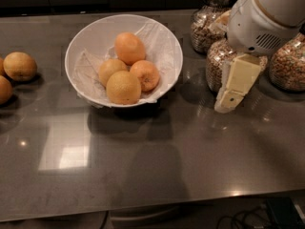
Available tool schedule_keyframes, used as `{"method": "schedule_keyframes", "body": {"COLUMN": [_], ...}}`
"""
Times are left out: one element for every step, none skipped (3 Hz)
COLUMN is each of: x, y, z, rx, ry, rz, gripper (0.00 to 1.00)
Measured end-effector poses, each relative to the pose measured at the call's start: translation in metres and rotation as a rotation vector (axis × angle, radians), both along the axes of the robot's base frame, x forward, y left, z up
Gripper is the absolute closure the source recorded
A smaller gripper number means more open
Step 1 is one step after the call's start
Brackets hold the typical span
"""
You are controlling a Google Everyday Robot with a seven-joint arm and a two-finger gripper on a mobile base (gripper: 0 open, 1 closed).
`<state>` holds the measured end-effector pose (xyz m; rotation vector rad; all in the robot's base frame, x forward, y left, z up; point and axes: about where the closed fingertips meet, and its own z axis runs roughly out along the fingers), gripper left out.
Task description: Pick orange from white bowl
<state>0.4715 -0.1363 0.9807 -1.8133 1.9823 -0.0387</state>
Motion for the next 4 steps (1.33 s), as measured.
{"method": "schedule_keyframes", "body": {"x": [0.018,0.059,0.058,0.066], "y": [0.015,0.041,0.041,0.054], "z": [-0.003,-0.012,-0.012,-0.009], "rx": [0.026,0.085,0.083,0.099], "ry": [-0.015,-0.059,-0.061,-0.110], "rz": [0.016,0.051,0.052,0.070], "gripper": [0.00,0.00,0.00,0.00]}}
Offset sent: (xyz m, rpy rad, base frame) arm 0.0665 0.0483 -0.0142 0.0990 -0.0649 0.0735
